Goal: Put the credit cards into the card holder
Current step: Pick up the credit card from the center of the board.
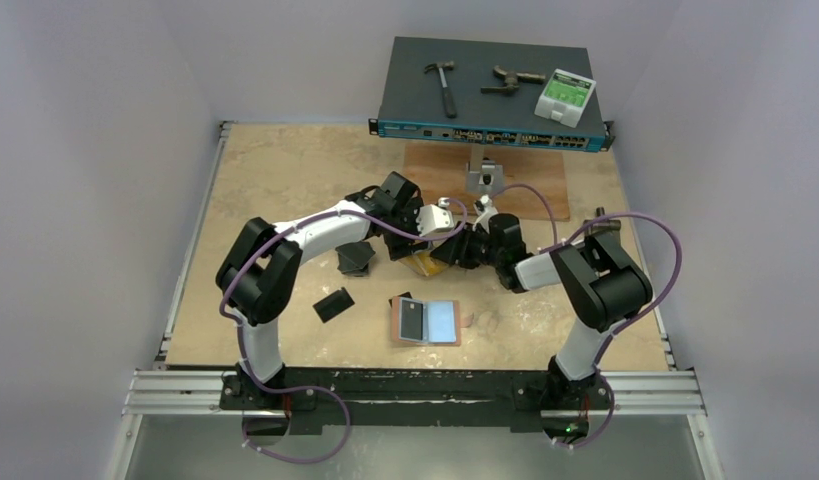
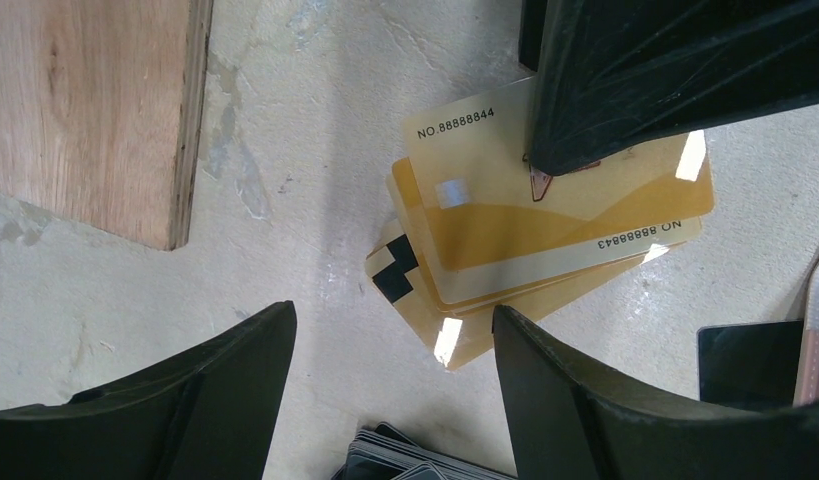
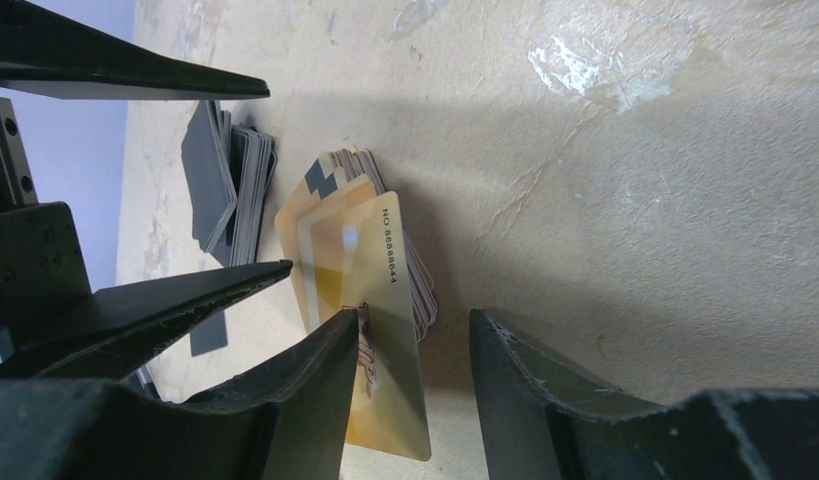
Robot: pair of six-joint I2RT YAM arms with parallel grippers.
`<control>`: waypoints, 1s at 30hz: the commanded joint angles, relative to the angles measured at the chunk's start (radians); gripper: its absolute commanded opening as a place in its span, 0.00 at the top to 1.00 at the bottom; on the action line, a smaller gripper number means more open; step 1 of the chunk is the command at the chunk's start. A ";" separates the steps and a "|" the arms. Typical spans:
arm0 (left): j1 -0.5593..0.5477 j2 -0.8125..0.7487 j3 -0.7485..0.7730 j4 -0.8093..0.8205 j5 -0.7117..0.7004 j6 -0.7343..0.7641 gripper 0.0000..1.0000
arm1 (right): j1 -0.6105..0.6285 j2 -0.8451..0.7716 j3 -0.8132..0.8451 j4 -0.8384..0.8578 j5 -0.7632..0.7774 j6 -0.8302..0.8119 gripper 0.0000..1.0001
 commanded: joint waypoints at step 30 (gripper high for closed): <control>-0.061 0.021 0.056 0.049 -0.050 -0.010 0.29 | -0.002 -0.002 -0.056 0.128 -0.052 0.028 0.78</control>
